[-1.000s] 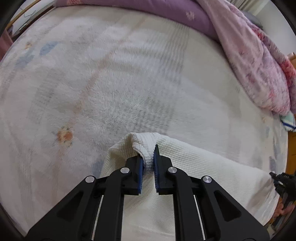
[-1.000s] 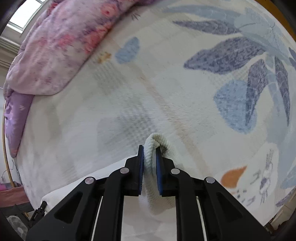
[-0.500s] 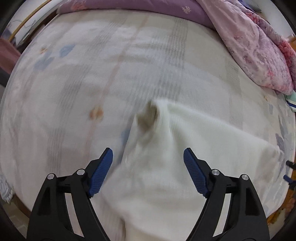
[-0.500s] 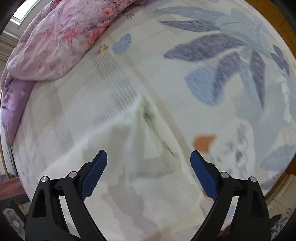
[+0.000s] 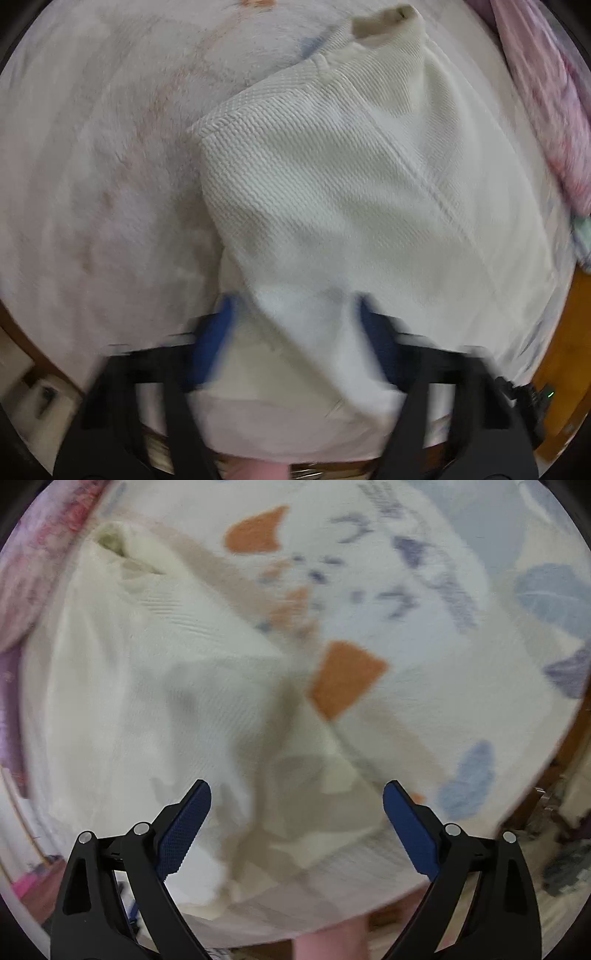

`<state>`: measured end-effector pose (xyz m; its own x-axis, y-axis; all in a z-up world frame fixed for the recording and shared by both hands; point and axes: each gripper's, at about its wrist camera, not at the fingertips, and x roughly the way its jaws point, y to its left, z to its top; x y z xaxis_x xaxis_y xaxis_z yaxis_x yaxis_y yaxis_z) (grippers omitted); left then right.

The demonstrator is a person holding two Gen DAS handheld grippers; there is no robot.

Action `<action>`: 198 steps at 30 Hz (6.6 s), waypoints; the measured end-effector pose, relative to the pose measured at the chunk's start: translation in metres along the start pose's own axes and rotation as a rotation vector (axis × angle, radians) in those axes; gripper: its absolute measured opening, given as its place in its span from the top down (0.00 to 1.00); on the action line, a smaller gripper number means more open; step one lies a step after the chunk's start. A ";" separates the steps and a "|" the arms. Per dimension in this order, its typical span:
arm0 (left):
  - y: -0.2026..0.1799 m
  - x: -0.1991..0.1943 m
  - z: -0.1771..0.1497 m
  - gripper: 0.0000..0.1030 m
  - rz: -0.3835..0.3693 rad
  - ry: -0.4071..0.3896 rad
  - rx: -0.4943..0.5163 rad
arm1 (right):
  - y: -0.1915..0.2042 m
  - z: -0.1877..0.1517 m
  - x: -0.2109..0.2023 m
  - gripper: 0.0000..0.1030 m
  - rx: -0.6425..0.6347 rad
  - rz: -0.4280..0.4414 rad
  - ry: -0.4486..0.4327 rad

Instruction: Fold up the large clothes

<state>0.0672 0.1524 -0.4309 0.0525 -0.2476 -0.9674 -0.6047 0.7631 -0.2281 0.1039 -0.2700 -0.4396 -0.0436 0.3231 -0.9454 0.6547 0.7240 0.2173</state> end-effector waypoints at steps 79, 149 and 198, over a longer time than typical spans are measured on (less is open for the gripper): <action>-0.004 0.040 -0.112 0.97 0.196 0.158 0.341 | 0.031 -0.188 0.068 0.59 -0.450 -0.274 0.194; -0.150 -0.022 0.016 0.24 0.245 -0.195 0.483 | 0.097 0.050 -0.014 0.29 -0.742 0.066 -0.120; -0.343 0.091 0.050 0.98 0.241 0.249 0.458 | 0.062 -0.013 0.077 0.52 -0.287 0.278 0.367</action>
<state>0.3189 -0.1015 -0.4459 -0.2666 -0.1256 -0.9556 -0.1678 0.9824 -0.0823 0.1314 -0.1919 -0.4960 -0.1921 0.6805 -0.7071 0.4486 0.7018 0.5535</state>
